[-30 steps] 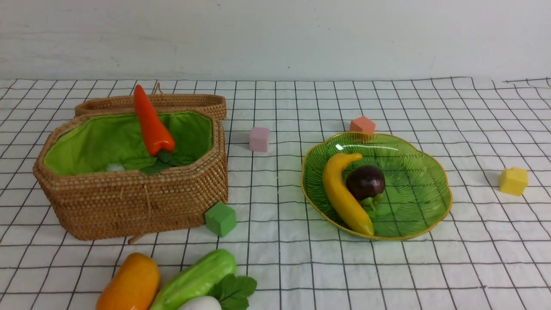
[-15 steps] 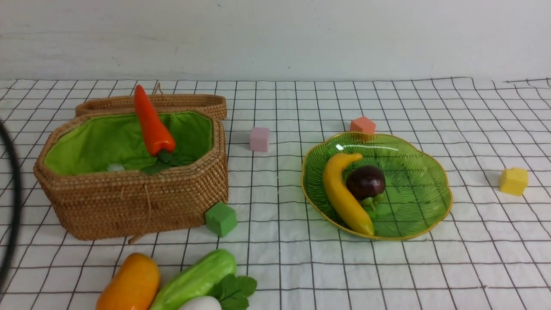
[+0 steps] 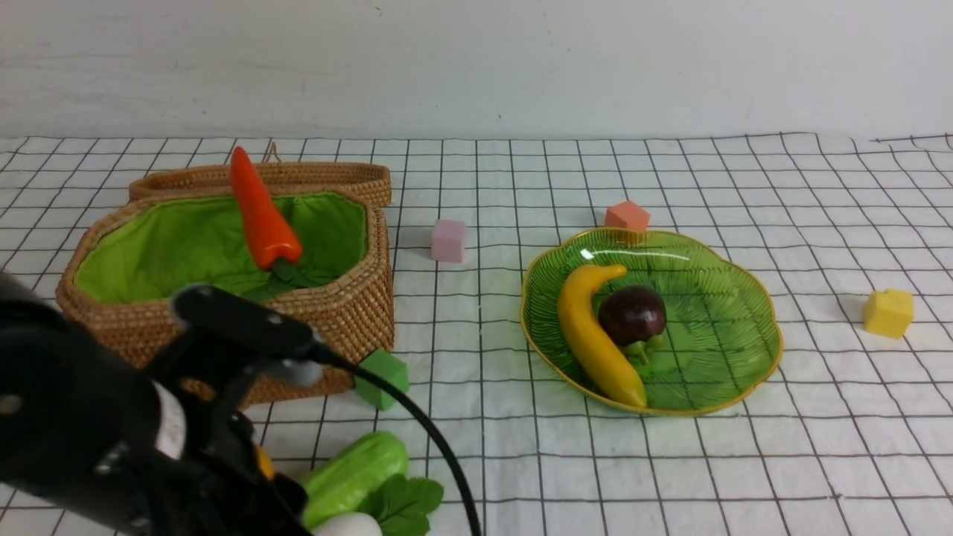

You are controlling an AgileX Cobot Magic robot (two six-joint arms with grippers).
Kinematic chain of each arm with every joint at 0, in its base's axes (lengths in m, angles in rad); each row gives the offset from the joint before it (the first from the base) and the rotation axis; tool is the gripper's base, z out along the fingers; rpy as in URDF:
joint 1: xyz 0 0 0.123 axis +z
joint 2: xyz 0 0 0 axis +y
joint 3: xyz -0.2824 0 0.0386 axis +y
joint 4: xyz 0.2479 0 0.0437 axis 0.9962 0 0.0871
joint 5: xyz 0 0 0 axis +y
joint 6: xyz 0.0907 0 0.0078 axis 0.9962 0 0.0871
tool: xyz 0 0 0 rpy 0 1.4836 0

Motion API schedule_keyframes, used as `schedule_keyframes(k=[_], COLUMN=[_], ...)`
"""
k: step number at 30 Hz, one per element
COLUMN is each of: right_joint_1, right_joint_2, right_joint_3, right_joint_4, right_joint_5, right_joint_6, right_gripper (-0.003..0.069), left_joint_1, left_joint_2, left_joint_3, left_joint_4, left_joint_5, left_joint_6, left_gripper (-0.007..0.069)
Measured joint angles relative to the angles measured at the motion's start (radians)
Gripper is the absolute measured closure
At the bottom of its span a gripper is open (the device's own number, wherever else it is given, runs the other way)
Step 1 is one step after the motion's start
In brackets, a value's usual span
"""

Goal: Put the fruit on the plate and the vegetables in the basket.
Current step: Take a daikon with your left arm and place it on the basket on the left.

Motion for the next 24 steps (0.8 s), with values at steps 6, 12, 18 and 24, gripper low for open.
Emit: schedule_keyframes(k=[6, 12, 18, 24], right_joint_1=[0.0, 0.0, 0.0, 0.0], right_joint_2=[0.0, 0.0, 0.0, 0.0], right_joint_3=[0.0, 0.0, 0.0, 0.0], right_joint_4=[-0.002, -0.002, -0.002, -0.002], right_joint_5=[0.0, 0.0, 0.0, 0.0], right_joint_6=[0.0, 0.0, 0.0, 0.0], right_gripper=[0.0546, 0.054, 0.0532, 0.0526], left_joint_1=[-0.028, -0.028, -0.028, -0.028], left_joint_2=[0.185, 0.319, 0.363, 0.321], left_joint_3=[0.0, -0.001, -0.002, -0.039], left_joint_4=[0.036, 0.018, 0.016, 0.017], left_joint_5=[-0.048, -0.14, -0.138, -0.041], left_joint_6=[0.063, 0.08, 0.084, 0.086], left_gripper=[-0.0036, -0.0008, 0.0156, 0.0153])
